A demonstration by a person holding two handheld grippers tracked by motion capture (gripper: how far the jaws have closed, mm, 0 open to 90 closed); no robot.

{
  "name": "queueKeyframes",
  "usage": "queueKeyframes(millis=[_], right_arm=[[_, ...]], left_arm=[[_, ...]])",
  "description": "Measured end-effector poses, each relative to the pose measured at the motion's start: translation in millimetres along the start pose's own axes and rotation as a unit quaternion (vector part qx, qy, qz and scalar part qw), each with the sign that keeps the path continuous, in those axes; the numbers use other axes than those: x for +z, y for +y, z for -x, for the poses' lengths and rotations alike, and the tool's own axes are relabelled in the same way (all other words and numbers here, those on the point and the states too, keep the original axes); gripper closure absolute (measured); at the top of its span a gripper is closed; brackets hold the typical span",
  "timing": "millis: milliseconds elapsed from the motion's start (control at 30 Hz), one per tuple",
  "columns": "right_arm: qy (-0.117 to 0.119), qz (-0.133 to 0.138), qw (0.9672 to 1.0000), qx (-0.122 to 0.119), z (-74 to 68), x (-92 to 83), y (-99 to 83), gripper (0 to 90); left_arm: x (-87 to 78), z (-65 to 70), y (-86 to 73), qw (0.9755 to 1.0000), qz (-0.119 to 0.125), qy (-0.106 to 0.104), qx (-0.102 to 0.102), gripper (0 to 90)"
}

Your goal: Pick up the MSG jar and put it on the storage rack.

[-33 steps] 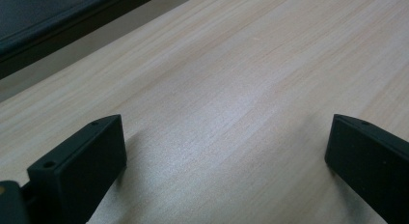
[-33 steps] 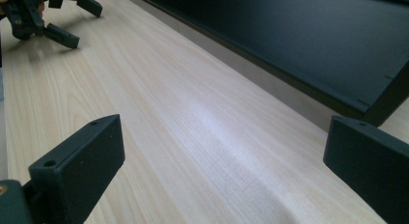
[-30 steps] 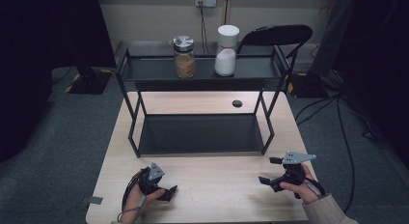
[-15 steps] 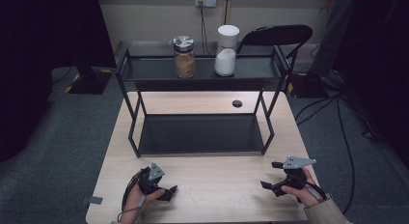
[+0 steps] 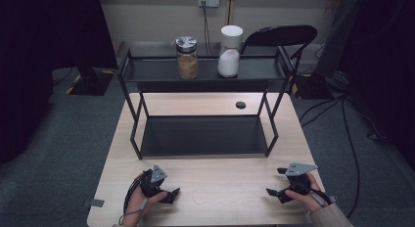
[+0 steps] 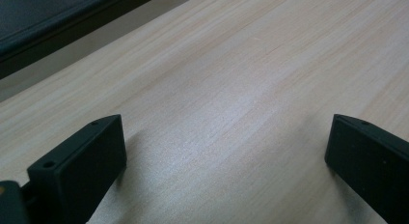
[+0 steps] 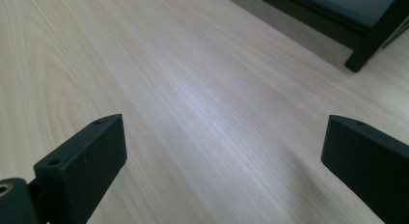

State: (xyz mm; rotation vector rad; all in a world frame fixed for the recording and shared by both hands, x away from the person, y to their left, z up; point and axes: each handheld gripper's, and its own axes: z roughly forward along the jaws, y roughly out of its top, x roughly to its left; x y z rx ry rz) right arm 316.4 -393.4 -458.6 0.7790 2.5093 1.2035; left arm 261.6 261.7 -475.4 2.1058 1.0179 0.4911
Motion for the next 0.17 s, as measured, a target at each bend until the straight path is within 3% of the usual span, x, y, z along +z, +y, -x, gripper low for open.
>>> queueKeyframes(millis=[167], right_arm=[[-0.008, -0.015, 0.9998, -0.013, -3.1, 2.7, 2.3, 1.1]], left_arm=[[-0.1, 0.1, 0.1, 1.0000, 0.000, 0.000, 0.000, 0.0]])
